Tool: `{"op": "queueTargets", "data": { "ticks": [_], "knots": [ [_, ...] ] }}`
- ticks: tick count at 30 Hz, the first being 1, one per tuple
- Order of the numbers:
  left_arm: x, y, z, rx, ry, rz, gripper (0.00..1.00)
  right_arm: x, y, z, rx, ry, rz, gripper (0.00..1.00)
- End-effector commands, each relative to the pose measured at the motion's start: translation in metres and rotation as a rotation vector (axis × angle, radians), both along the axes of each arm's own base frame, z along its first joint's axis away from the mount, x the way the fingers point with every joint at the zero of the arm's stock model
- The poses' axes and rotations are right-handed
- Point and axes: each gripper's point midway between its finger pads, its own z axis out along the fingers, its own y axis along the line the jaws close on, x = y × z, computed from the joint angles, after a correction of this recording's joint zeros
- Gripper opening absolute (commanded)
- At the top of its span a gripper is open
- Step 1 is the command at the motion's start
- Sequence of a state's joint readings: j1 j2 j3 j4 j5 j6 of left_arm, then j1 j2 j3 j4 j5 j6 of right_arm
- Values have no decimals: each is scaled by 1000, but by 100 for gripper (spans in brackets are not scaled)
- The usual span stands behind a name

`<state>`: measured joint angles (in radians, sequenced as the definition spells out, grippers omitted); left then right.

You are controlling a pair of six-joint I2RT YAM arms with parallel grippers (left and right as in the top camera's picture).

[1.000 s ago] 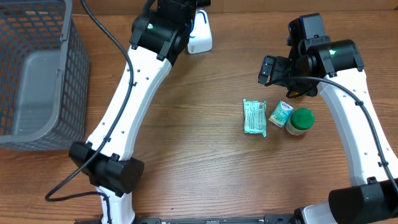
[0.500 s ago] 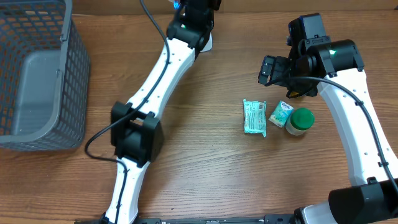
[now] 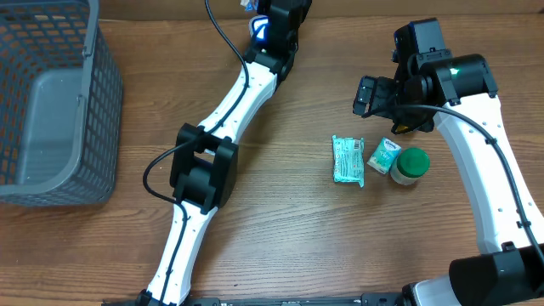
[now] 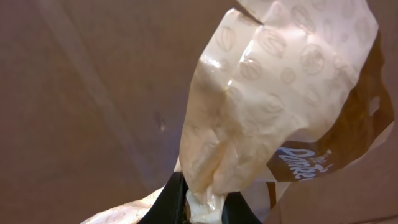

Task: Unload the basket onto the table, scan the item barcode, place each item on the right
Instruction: 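Hold the Pantree bag barcode up at the scanner with the left gripper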

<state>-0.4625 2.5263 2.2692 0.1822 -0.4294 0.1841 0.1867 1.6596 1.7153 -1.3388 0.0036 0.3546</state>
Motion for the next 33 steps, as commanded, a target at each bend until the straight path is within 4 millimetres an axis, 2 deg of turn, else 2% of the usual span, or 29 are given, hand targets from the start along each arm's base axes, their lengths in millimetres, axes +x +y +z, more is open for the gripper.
{"op": "queueTargets", "data": {
  "ticks": [1,8,11,16,26,33],
  "knots": [
    [5,-7,-12,3,-11,-31,4,0,1,7,5,-22,7,100],
    [5,-9,-17,-19,2,-37,4,0,1,7,5,-22,7,100],
    [3,-16,-26,-57,41,-77,4,0,1,7,5,-23,7,100],
    [4,-17,-39,-77,69,-76,4,0,1,7,5,-22,7,100],
    [1,-19,-76,-54,170,-68,4,0,1,7,5,-23,7,100],
    [-2,-23,-82,-56,195,-71,4,0,1,7,5,-23,7,100]
  ]
}}
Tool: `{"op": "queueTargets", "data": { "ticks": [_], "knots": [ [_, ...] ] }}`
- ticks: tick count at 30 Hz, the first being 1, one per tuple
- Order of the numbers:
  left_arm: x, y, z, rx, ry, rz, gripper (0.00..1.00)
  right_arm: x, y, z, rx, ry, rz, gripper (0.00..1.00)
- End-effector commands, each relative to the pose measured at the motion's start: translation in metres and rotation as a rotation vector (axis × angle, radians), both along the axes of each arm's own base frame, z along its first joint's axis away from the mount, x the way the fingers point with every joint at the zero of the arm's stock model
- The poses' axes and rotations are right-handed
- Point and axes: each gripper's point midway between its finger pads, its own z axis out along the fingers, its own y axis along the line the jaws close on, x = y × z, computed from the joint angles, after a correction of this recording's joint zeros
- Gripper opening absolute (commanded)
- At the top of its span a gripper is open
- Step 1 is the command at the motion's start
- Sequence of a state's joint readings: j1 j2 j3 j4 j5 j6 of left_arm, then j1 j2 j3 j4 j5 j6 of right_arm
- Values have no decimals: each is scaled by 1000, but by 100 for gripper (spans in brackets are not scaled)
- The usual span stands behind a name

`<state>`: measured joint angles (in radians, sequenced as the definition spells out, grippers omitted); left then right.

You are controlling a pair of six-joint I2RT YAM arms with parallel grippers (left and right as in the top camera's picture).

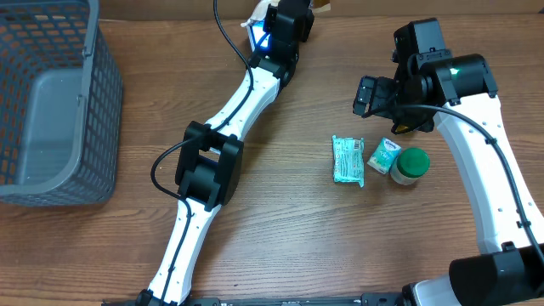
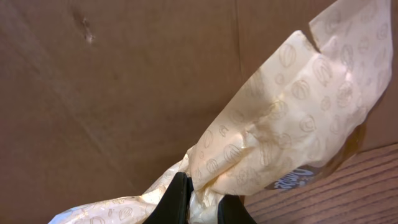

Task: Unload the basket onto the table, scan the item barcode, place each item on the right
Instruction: 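Hold the Pantree bag barcode up at the scanner with the left gripper, then lower the Pantree bag onto the table beside the wipes pack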

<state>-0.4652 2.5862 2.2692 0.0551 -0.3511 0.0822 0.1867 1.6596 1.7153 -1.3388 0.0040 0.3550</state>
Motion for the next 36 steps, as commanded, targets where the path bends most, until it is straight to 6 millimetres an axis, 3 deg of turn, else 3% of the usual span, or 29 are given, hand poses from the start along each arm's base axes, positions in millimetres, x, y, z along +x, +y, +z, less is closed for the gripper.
{"op": "queueTargets", "data": {
  "ticks": [1,6,11,16,19,22,27,30,36],
  "knots": [
    [-1,-8,-10,-39,17,-3,4,0,1,7,5,-22,7,100],
    [1,-8,0,-70,-20,4,4,0,1,7,5,-22,7,100],
    [0,-4,58,-58,-132,11,4,0,1,7,5,-22,7,100],
    [-18,0,121,-102,-157,6,4,0,1,7,5,-23,7,100],
    [-31,-4,146,-159,-150,-23,4,0,1,7,5,-23,7,100],
    [-49,-14,156,-188,-77,-93,4,0,1,7,5,-22,7,100],
    [-85,-2,144,-225,138,-49,4,0,1,7,5,-22,7,100],
    [-116,5,112,-277,357,-9,4,0,1,7,5,-23,7,100],
    [-196,1,29,-291,864,-31,4,0,1,7,5,-22,7,100]
  ]
}}
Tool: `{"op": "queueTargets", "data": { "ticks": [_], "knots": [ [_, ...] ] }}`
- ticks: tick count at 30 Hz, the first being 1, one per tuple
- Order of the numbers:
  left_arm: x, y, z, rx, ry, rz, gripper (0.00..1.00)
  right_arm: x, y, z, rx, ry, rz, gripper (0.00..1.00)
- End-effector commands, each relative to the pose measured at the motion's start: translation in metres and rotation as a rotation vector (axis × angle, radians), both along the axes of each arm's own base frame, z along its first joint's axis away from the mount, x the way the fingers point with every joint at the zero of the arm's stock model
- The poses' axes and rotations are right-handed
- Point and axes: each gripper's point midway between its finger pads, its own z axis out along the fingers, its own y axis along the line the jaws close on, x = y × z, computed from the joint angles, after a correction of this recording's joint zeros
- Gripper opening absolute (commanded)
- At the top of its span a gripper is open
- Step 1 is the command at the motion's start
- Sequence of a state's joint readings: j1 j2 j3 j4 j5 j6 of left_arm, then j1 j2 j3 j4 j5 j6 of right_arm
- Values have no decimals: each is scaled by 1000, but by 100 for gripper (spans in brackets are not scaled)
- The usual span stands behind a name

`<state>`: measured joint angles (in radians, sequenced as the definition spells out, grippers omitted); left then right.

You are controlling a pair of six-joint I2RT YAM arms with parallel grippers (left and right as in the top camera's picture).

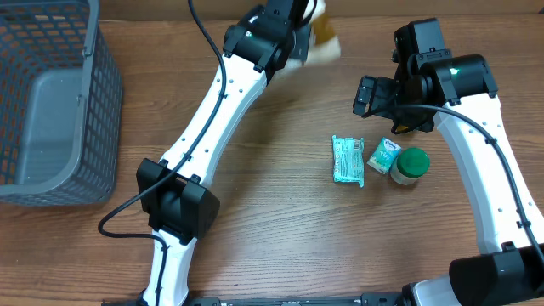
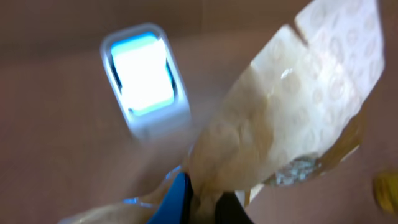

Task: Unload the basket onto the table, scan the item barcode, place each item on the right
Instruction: 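Lower the Pantree bag onto the table beside the wipes pack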

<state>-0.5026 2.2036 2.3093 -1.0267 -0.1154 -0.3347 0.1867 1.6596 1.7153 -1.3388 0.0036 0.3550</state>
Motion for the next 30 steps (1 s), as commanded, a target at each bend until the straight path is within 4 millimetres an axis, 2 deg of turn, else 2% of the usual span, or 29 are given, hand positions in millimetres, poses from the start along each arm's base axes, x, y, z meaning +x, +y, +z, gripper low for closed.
{"op": "queueTargets", "data": {
  "ticks": [1,5,11,18,26,27,29,30],
  "knots": [
    [-38,-16,-26,-127,227,1,4,0,1,7,5,-22,7,100],
    [-73,-17,-56,-124,417,-12,4,0,1,7,5,-22,7,100],
    [-102,-18,-96,-145,589,36,4,0,1,7,5,-22,7,100],
    [-132,-11,-141,-159,758,176,5,0,1,7,5,-22,7,100],
    [-149,-7,-168,-168,837,262,6,0,1,7,5,-22,7,100],
    [-150,-8,-169,-174,846,279,9,0,1,7,5,-23,7,100],
    [-155,-13,-168,-207,882,283,36,0,1,7,5,-22,7,100],
    [-158,-18,-165,-236,904,270,45,0,1,7,5,-22,7,100]
  ]
}}
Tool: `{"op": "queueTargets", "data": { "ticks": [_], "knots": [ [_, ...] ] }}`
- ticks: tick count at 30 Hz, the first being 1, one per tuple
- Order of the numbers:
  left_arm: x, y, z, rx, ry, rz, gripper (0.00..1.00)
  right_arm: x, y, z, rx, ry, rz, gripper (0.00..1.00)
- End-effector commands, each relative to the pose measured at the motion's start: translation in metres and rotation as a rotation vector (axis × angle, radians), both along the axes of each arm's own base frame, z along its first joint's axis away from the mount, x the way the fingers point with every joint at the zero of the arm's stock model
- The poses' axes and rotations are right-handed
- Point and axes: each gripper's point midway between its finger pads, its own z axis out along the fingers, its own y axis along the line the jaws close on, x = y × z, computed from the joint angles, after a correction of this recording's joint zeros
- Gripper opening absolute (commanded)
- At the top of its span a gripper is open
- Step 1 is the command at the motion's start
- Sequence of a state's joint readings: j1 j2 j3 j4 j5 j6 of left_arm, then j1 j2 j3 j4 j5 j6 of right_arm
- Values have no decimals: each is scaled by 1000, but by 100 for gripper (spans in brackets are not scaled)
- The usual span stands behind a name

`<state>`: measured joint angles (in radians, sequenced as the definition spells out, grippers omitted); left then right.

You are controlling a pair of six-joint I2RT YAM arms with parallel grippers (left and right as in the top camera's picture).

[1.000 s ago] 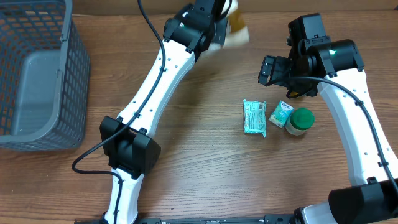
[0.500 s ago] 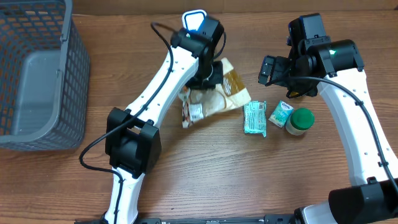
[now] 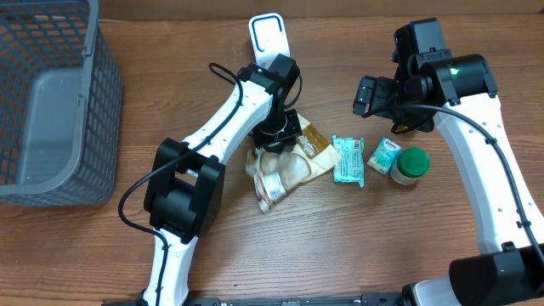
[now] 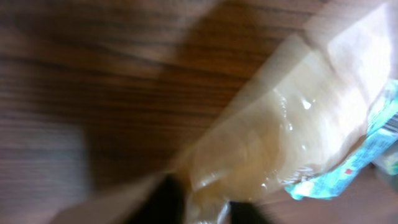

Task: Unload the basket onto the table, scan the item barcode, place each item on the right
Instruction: 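Lower the Pantree bag onto the table beside the wipes pack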

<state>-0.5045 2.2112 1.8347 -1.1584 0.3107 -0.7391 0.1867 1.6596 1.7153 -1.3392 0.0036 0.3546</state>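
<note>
A cream and brown snack bag (image 3: 286, 167) lies crumpled on the wood in the middle of the table. My left gripper (image 3: 276, 136) is shut on its twisted end. The left wrist view is blurred, with the bag (image 4: 292, 118) running up and right from my dark fingertips (image 4: 166, 200). The white scanner (image 3: 265, 34) with its blue rim stands at the back edge, beyond the left arm. My right gripper (image 3: 364, 95) hangs open and holds nothing, above and right of the bag.
A teal packet (image 3: 348, 160) lies just right of the bag, its edge showing as teal packet (image 4: 367, 149). Beside it stand a small teal box (image 3: 383, 156) and a green-lidded jar (image 3: 411, 165). A grey mesh basket (image 3: 51, 102) fills the left side.
My left gripper has moved from the back edge by the scanner toward the table's middle. The bag it holds now lies on the wood beside the teal packet. The right arm has not moved.
My left gripper held the bag at the far back against a cardboard wall. Then it held it there at a different angle. Then the bag was in front of the lit scanner face. Now the bag is down on the table, still gripped.
</note>
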Motion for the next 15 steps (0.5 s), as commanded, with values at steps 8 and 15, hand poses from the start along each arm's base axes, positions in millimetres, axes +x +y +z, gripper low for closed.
{"op": "queueTargets", "data": {
  "ticks": [8,15],
  "knots": [
    [-20,-28,5,-154,111,-7,100,0,1,7,5,-23,7,100],
    [-18,-43,40,-402,120,-118,100,0,1,7,5,-23,7,100]
  ]
}}
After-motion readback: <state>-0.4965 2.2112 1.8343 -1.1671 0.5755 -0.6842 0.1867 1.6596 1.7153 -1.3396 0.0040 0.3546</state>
